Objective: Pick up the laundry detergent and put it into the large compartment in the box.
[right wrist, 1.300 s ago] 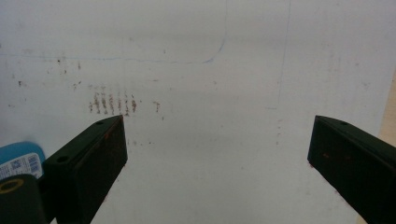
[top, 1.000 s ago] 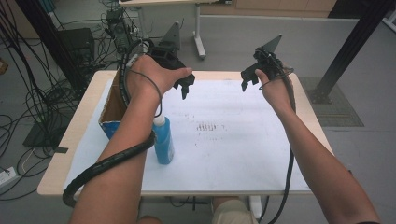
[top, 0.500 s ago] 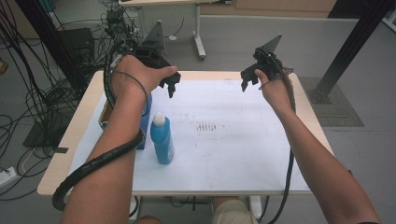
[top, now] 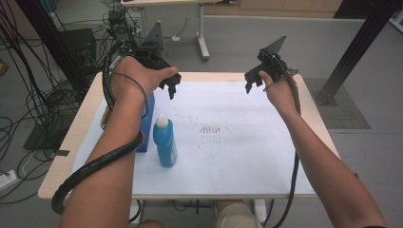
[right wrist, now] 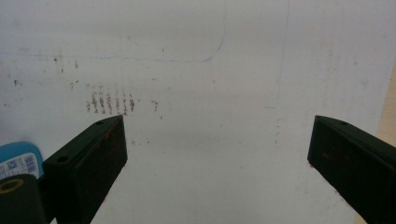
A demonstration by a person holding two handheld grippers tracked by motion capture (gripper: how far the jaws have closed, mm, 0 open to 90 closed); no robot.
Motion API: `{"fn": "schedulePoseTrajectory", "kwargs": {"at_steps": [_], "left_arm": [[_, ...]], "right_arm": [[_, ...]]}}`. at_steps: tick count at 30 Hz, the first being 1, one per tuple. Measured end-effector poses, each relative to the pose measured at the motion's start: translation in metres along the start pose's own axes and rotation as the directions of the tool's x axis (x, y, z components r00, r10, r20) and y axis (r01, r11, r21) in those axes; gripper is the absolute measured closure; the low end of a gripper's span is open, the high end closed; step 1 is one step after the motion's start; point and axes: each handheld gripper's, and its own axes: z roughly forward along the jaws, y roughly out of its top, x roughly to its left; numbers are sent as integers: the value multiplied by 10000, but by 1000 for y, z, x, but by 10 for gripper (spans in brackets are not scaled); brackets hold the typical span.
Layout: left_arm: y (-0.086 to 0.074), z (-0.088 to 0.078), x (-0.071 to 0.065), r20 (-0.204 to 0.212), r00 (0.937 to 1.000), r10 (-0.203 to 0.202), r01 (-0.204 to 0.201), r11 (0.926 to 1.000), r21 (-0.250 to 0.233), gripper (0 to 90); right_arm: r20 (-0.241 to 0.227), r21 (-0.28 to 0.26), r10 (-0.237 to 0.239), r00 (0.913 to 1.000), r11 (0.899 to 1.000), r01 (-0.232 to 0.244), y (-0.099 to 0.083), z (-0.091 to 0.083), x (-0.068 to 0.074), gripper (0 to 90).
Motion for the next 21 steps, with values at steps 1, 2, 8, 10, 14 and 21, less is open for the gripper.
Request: {"fn": "schedulePoseTrajectory", "kwargs": {"at_steps": [1, 2, 8, 10, 14, 21], "left_arm": [[0, 1, 1, 4, 10000, -16, 16, 10000, -8, 70], [0, 2, 2, 24, 10000, -22, 22, 10000, -10, 70], [0, 6, 4, 73, 10000, -43, 43, 10000, 12, 68], [1, 9, 4, 72, 9999, -77, 76, 10000, 65, 68], [2, 13, 4, 105, 9999, -36, 35, 9999, 98, 68], [4, 22, 2, 100, 9999, 25, -27, 9999, 162, 67]], "right_arm": [[7, -5, 7, 10000, 10000, -7, 0, 0, 0, 47], [11, -2, 20, 10000, 10000, -20, 0, 0, 0, 47], [8, 3, 21, 10000, 10000, -21, 0, 0, -1, 47], [3, -17, 28, 10000, 10000, -28, -1, -1, -2, 47], [-1, -23, 68, 10000, 10000, -68, -1, -1, -2, 47], [65, -14, 60, 10000, 10000, -60, -1, -2, -3, 47]]}}
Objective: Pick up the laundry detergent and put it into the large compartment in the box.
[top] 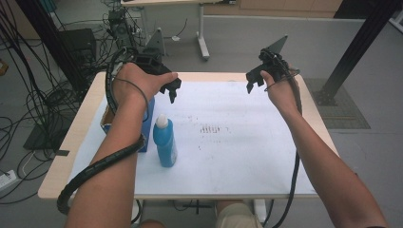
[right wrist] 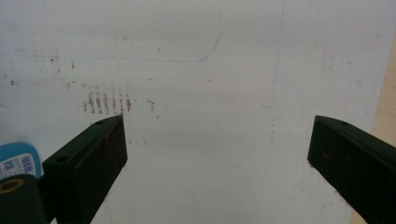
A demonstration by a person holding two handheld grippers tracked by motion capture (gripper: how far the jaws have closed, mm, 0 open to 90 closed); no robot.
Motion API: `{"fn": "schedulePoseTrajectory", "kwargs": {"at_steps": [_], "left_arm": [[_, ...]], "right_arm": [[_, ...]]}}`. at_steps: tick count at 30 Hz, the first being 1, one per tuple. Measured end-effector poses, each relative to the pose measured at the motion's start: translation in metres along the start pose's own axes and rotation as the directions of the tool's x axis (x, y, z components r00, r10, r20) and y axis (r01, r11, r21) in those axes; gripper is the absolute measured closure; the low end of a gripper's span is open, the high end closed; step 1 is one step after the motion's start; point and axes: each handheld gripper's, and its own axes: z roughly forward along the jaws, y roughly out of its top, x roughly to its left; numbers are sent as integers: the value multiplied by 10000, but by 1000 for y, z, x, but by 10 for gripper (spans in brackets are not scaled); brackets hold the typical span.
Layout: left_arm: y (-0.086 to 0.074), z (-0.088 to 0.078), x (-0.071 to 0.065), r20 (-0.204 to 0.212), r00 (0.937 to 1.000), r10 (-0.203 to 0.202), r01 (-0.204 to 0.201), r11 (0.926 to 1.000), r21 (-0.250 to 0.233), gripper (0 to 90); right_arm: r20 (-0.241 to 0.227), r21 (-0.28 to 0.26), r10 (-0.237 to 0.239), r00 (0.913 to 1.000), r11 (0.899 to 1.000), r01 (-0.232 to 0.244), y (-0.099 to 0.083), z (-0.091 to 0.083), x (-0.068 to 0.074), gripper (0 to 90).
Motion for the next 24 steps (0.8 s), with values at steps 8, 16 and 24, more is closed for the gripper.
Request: {"fn": "schedulePoseTrajectory", "kwargs": {"at_steps": [8, 16, 24], "left_arm": [[3, 19, -2, 91, 9999, 62, -64, 9996, 260, 67], [3, 38, -1, 290, 9996, 45, -59, 9989, 456, 67], [0, 56, 4, 414, 9990, -166, 143, 9984, 549, 68]], "right_arm": [[15, -28, 28, 10000, 10000, -28, -1, -1, -2, 47], [22, -34, -12, 10000, 10000, 12, -1, -1, -1, 47], [45, 1, -56, 10000, 10000, 56, -2, 1, 1, 47]]}}
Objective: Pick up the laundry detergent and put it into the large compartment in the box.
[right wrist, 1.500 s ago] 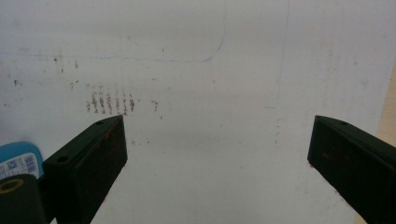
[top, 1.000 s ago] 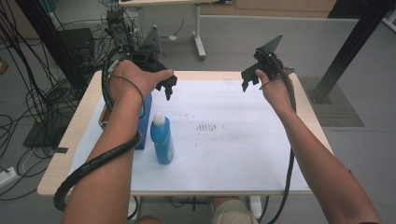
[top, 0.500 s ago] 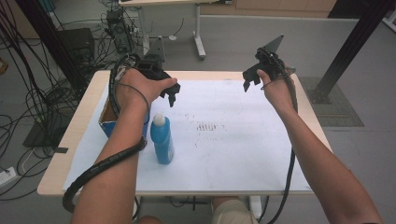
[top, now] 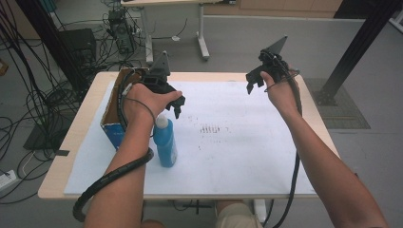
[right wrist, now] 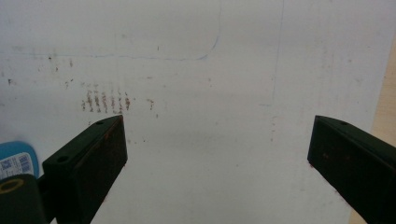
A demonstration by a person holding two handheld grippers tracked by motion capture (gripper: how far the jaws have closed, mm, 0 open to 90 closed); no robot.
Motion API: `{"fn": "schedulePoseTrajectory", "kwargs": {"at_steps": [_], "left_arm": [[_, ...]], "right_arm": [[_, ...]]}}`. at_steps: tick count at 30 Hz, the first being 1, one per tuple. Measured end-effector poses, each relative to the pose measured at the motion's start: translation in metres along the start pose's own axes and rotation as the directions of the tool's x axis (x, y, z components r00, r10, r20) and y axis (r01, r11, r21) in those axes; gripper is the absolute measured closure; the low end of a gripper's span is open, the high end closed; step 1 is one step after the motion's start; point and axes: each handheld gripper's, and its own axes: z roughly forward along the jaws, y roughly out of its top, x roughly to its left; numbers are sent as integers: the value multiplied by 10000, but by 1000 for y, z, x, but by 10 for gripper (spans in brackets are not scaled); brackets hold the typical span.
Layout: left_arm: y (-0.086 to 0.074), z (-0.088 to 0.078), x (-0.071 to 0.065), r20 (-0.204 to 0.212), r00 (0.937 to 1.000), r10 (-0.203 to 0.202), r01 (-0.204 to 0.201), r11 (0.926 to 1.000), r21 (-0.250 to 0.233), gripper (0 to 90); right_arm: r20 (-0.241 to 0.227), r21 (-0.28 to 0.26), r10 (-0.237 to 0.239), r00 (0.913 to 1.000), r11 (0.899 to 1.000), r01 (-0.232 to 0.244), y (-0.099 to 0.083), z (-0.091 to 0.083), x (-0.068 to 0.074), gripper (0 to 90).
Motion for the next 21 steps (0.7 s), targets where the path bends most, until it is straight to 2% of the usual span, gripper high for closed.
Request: {"fn": "schedulePoseTrajectory", "kwargs": {"at_steps": [13, 21], "left_arm": [[0, 27, -2, 39, 10000, 85, -86, 9996, 254, 67], [-1, 38, -2, 6, 9999, 104, -105, 9994, 336, 67]], "right_arm": [[46, 11, -5, 10000, 10000, 5, -1, 1, 1, 47], [91, 19, -24, 10000, 10000, 23, -1, 1, 3, 48]]}}
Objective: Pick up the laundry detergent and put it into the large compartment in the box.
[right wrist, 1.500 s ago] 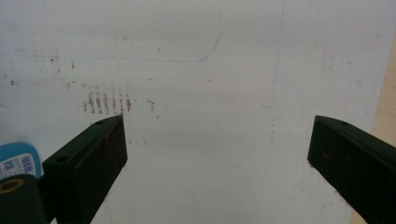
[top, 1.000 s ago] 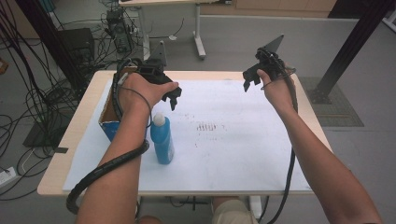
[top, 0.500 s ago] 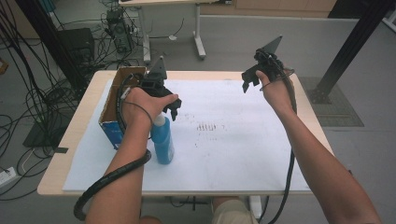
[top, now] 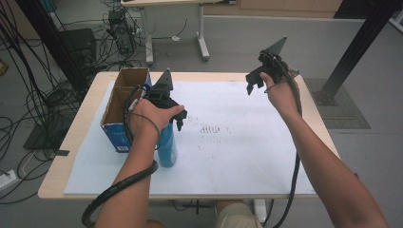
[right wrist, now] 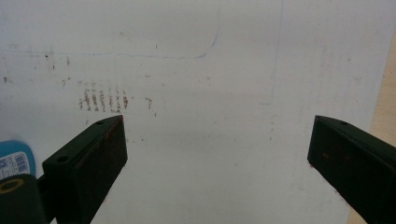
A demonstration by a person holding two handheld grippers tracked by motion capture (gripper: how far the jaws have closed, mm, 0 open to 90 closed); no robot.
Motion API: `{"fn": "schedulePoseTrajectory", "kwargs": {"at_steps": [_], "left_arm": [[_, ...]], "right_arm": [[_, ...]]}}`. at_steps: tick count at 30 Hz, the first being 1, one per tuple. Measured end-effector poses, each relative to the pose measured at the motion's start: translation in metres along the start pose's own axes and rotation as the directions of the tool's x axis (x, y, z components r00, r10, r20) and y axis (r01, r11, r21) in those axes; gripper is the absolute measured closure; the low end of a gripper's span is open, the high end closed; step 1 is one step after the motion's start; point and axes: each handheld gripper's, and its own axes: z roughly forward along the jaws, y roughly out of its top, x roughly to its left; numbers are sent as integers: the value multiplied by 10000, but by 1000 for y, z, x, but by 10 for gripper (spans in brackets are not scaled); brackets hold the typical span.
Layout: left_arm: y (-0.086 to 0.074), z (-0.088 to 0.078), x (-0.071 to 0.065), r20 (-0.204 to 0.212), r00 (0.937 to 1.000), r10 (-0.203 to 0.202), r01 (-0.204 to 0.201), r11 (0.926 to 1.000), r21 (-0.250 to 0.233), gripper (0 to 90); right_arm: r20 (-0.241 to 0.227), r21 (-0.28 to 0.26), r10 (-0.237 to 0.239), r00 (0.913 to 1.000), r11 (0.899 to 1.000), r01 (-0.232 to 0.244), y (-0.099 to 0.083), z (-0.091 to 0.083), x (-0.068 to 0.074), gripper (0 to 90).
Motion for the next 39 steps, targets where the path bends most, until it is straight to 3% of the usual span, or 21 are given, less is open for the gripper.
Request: {"fn": "schedulePoseTrajectory", "kwargs": {"at_steps": [20, 39], "left_arm": [[1, 15, -4, -126, 9999, 4, -2, 9999, 145, 67], [1, 17, -4, -186, 9998, -12, 15, 9999, 163, 68]], "right_arm": [[-11, 2, 3, 10000, 10000, -3, 0, 0, 0, 47], [-2, 7, -2, 10000, 10000, 2, 1, 1, -1, 48]]}}
